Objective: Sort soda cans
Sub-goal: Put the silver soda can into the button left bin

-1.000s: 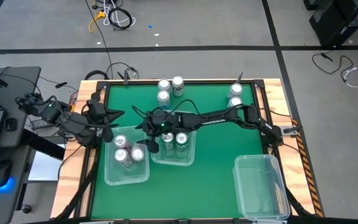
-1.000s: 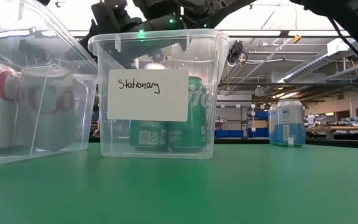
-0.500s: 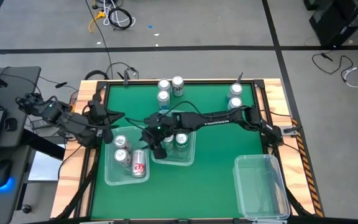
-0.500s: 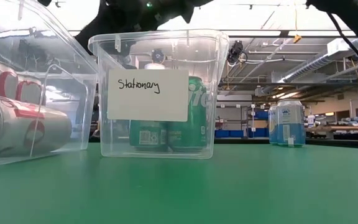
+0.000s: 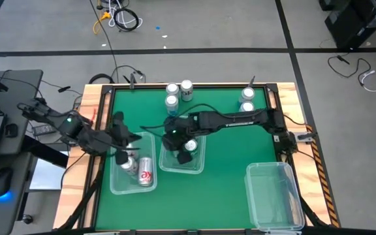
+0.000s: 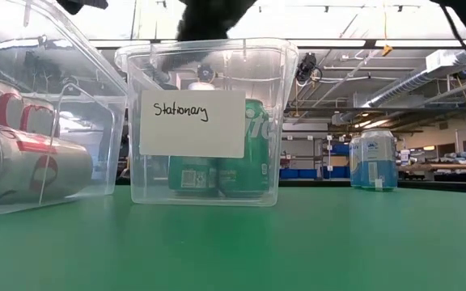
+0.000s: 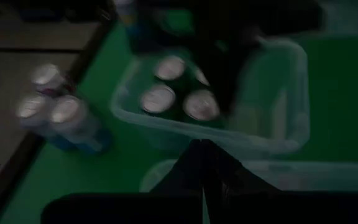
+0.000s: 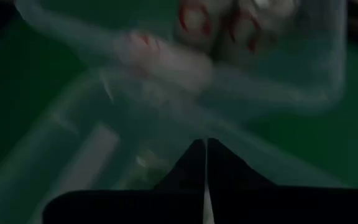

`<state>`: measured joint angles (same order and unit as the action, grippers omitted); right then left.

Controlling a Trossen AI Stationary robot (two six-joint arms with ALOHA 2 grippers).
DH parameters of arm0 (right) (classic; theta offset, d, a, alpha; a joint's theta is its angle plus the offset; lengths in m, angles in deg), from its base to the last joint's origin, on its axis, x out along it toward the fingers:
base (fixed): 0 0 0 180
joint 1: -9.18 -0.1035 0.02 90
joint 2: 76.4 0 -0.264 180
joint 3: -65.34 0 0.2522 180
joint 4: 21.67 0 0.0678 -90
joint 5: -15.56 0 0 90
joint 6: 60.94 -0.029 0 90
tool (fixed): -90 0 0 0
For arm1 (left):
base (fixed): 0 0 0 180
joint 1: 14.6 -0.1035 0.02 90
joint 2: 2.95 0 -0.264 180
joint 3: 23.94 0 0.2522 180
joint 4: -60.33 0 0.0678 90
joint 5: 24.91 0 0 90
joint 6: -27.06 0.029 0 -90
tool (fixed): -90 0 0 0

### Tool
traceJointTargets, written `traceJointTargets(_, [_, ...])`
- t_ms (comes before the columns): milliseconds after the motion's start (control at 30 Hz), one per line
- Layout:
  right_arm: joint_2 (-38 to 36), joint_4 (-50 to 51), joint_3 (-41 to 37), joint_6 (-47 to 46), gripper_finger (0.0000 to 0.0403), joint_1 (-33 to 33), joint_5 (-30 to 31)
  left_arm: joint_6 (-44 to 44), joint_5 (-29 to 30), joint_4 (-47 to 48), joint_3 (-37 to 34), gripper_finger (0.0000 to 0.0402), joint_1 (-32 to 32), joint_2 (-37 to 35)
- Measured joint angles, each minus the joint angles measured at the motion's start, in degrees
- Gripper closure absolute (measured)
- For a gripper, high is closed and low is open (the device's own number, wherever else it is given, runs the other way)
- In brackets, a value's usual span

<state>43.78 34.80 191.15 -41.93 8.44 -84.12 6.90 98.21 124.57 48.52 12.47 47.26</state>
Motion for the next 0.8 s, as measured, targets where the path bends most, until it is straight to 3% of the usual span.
traceJointTargets(200, [-8.48,-1.61,-11.81,-2.23,0.0402,1.42,3.92,-1.50,-5.99,0.09,0.23,0.0402,1.89,6.92])
traceJointTargets(467, [-25.00,-19.04,-33.34,-7.26,0.0403,3.18,7.07,-5.67,-12.45,1.02,7.92,0.0402,7.92,20.98])
traceJointTargets(667, [-33.52,-27.74,-44.30,-10.18,0.0403,4.06,7.13,-15.00,-16.89,12.41,16.49,0.0402,11.20,32.45])
traceJointTargets(800, [-36.54,-31.07,-48.23,-10.51,0.0403,4.27,7.13,-20.75,-20.90,17.00,17.68,0.0402,12.48,36.54])
